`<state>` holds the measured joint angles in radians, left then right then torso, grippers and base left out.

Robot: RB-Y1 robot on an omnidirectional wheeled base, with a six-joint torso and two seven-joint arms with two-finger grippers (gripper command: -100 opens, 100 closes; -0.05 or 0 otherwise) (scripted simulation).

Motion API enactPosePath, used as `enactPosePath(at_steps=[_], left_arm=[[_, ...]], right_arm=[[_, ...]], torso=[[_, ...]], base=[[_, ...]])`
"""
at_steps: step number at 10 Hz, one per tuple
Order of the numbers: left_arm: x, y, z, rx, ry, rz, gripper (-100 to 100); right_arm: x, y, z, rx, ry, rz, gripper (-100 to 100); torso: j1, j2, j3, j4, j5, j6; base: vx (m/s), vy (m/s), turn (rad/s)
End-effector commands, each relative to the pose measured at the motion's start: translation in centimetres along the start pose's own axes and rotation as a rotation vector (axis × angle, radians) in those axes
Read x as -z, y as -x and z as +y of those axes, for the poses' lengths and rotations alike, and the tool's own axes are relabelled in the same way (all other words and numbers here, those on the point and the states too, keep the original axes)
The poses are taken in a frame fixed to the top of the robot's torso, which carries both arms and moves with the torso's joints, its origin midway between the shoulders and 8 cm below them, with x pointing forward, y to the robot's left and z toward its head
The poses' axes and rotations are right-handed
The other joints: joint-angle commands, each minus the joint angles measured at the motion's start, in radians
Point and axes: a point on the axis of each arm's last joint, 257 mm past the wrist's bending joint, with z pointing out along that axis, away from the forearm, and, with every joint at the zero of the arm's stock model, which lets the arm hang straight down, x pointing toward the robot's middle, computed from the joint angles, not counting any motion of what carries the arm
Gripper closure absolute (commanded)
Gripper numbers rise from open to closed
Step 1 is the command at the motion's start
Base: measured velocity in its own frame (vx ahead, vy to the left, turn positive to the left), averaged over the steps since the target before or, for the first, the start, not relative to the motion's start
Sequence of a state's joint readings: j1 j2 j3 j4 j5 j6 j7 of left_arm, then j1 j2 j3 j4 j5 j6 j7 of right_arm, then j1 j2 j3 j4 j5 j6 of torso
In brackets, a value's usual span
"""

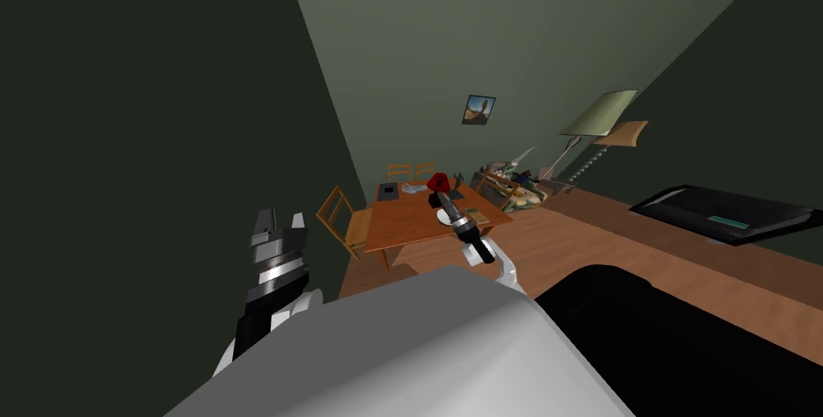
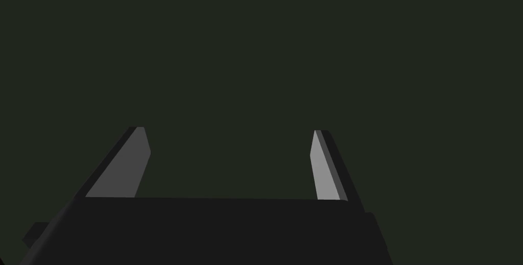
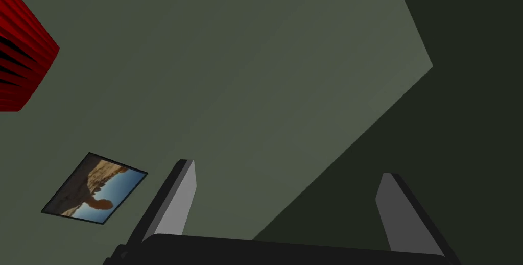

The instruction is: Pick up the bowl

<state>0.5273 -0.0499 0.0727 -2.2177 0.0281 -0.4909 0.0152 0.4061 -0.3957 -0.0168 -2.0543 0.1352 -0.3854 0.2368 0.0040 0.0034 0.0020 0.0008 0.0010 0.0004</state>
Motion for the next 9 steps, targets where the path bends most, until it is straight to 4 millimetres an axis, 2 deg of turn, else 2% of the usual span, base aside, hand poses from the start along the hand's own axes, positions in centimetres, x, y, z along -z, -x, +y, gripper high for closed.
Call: enactPosePath(at_steps=[1,2,4,5,6,9], left_arm=[[0.0,0.0,0.0,0.0,0.0,0.0,0],[0.0,0.0,0.0,0.0,0.0,0.0,0],[0.0,0.0,0.0,0.0,0.0,0.0,0],[0.0,0.0,0.0,0.0,0.0,0.0,0],[0.0,0.0,0.0,0.0,0.0,0.0,0],[0.0,0.0,0.0,0.0,0.0,0.0,0]], right_arm=[[0.4,-1.6,-1.7,0.068,-0.016,0.065,-100],[0.6,-1.8,-2.2,0.068,-0.028,0.069,-100],[1.4,-3.7,-5.3,0.176,-0.058,0.17,-100],[1.7,-3.8,-5.9,0.186,-0.067,0.184,-100],[2.2,-4.7,-7.4,0.239,-0.08,0.234,-100],[3.4,-5.5,-9.9,0.309,-0.104,0.307,-100]], torso=[[0.0,0.0,0.0,0.0,0.0,0.0],[0.0,-0.001,0.0,0.0,0.0,0.0],[-0.001,-0.001,-0.001,0.0,0.0,0.0],[0.0,-0.001,0.0,0.0,0.0,-0.001],[-0.001,-0.001,0.0,0.0,0.0,0.0],[-0.002,-0.001,-0.001,0.0,0.0,0.0]], base=[[-0.034,0.072,0.068],[-0.025,0.052,0.067],[-0.04,0.065,0.165],[-0.032,0.055,0.061],[-0.036,0.06,0.106],[-0.022,0.042,0.093]])
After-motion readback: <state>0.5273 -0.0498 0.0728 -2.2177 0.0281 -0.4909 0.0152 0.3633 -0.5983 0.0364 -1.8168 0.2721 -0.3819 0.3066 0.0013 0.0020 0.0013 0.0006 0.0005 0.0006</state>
